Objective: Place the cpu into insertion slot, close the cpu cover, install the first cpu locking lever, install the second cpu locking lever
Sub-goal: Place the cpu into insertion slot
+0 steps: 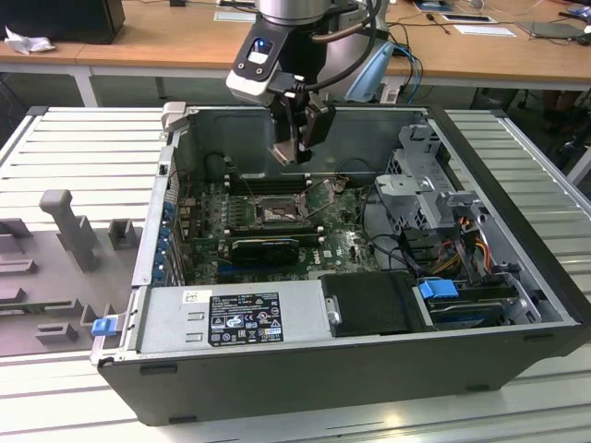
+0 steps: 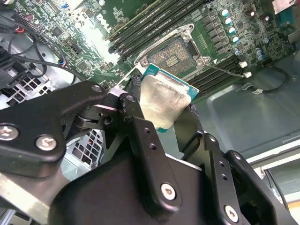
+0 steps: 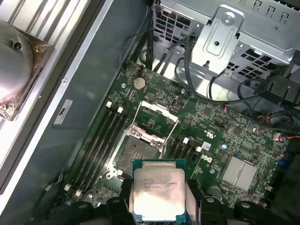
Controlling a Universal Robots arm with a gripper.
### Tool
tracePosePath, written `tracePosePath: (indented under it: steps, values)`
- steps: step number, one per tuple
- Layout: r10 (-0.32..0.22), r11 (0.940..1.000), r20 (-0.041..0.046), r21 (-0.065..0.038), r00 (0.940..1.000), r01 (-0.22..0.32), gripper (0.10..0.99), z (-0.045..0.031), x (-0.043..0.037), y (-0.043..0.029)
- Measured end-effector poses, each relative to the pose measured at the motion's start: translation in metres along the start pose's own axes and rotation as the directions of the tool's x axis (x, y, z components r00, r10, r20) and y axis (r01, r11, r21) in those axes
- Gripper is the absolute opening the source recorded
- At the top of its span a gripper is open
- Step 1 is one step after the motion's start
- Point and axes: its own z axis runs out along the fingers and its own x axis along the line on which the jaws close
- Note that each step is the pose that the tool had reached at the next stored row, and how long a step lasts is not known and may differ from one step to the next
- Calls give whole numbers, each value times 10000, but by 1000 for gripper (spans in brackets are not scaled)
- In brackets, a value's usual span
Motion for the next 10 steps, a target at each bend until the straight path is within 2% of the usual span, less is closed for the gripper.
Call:
tracePosePath:
  steps: [10]
  values:
    - [16, 10000, 5, 1, 10000, -16, 529, 65, -1, -6]
